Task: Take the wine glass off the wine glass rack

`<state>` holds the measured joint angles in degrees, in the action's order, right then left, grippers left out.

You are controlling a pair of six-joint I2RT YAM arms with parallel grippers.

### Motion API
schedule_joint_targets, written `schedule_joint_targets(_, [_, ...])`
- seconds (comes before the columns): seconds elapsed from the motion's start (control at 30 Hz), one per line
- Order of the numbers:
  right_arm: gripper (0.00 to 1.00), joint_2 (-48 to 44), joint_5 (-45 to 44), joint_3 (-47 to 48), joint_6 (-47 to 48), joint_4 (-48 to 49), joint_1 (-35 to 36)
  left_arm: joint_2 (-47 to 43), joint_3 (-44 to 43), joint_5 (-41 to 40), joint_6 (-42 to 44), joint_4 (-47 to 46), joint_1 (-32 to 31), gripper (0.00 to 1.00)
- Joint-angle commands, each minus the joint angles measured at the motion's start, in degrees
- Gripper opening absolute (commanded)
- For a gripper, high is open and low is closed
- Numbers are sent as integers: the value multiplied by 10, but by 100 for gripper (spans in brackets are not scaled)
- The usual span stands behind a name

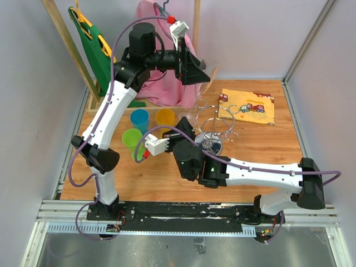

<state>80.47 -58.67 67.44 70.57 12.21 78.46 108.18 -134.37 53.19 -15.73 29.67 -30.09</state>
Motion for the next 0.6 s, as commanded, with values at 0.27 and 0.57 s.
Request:
schedule_joint_targets(0.27, [1, -27, -26, -33, -14, -8, 31, -25, 17, 17, 32, 34, -2, 96])
schedule_joint_targets(0.57, [1, -38, -29, -48, -15, -23, 35, -28, 26, 29, 29, 40, -3, 89])
